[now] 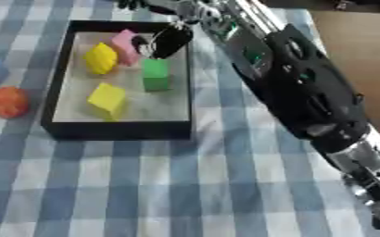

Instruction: Pick up objects on the table and place them in the box.

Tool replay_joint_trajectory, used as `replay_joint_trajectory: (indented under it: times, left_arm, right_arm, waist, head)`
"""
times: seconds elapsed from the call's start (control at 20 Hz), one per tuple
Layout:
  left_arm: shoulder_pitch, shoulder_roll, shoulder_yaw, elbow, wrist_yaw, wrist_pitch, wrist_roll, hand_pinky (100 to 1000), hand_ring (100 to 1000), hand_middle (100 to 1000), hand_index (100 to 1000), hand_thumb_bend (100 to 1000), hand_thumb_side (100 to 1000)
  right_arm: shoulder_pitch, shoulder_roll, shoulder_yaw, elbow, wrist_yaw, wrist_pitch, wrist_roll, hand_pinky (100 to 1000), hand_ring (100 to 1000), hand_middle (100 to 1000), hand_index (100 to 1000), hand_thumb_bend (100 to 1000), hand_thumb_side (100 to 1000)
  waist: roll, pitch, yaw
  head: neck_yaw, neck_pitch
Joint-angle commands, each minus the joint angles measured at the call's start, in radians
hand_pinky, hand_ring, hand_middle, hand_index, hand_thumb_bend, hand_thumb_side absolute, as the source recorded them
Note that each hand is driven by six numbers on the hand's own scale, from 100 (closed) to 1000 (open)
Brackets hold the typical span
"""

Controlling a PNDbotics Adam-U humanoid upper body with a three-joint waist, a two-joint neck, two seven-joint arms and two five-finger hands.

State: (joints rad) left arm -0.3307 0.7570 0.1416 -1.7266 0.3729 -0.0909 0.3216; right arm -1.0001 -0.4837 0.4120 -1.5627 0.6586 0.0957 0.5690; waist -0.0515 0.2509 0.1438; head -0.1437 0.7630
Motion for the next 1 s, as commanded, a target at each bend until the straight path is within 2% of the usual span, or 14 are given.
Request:
replay_joint_trajectory:
  times: [0.05, 0.1, 0.25, 0.3, 0.35, 0.45, 0.6, 0.65, 0.75, 1.0]
  left_arm:
    - [0.001, 0.047, 0.02, -0.006, -0.007, -0.003, 0.007, 809, 815, 833, 857, 135, 759]
    - [0.003, 0.047, 0.022, -0.005, -0.008, -0.004, 0.008, 809, 815, 833, 857, 135, 759]
    - [0.009, 0.048, 0.024, -0.005, -0.01, -0.005, 0.01, 809, 815, 833, 858, 136, 756]
    - [0.009, 0.049, 0.023, -0.005, -0.012, -0.006, 0.009, 809, 815, 833, 858, 136, 756]
    - [0.01, 0.049, 0.023, -0.005, -0.013, -0.006, 0.009, 809, 816, 834, 858, 136, 755]
    - [0.011, 0.05, 0.022, -0.006, -0.019, -0.006, 0.008, 808, 816, 833, 858, 136, 754]
    - [0.007, 0.05, 0.018, -0.007, -0.026, -0.006, 0.003, 808, 816, 833, 858, 136, 752]
    - [0.007, 0.05, 0.017, -0.007, -0.028, -0.005, 0.002, 808, 816, 833, 858, 136, 752]
    - [0.004, 0.05, 0.015, -0.007, -0.031, -0.004, 0.0, 808, 816, 833, 859, 134, 753]
    - [-0.006, 0.054, 0.001, -0.006, -0.051, -0.002, -0.016, 808, 816, 833, 860, 132, 742]
  right_arm:
    - [-0.002, -0.081, -0.064, -0.094, -0.051, 0.038, -0.041, 879, 858, 798, 901, 100, 350]
    - [0.006, -0.099, -0.081, -0.118, -0.065, 0.044, -0.056, 879, 858, 798, 901, 100, 350]
    - [0.041, -0.155, -0.135, -0.187, -0.108, 0.068, -0.098, 864, 849, 777, 888, 100, 431]
    - [0.055, -0.173, -0.155, -0.212, -0.123, 0.078, -0.113, 864, 849, 775, 888, 100, 403]
    - [0.07, -0.187, -0.172, -0.237, -0.139, 0.089, -0.129, 853, 843, 760, 881, 100, 431]
    - [0.108, -0.214, -0.219, -0.291, -0.172, 0.118, -0.162, 842, 835, 746, 868, 100, 456]
    - [0.17, -0.248, -0.292, -0.369, -0.22, 0.157, -0.21, 830, 827, 732, 856, 100, 542]
    - [0.194, -0.257, -0.315, -0.396, -0.236, 0.171, -0.226, 830, 827, 732, 856, 100, 542]
    - [0.236, -0.264, -0.352, -0.427, -0.268, 0.199, -0.258, 821, 823, 724, 850, 100, 580]
    - [0.352, -0.239, -0.473, -0.437, -0.347, 0.247, -0.337, 814, 824, 725, 852, 100, 564]
  waist:
    - [0.01, -0.041, -0.007]
    - [0.01, -0.042, -0.009]
    - [0.011, -0.043, -0.02]
    - [0.011, -0.043, -0.022]
    - [0.012, -0.043, -0.025]
    - [0.013, -0.042, -0.03]
    - [0.012, -0.04, -0.034]
    - [0.012, -0.039, -0.036]
    - [0.012, -0.038, -0.041]
    - [0.016, -0.033, -0.049]
  head:
    - [0.018, 0.006]
    - [0.022, 0.007]
    - [0.037, 0.005]
    - [0.04, 0.004]
    - [0.045, 0.002]
    - [0.054, -0.003]
    - [0.069, -0.01]
    - [0.075, -0.012]
    - [0.087, -0.017]
    - [0.115, -0.026]
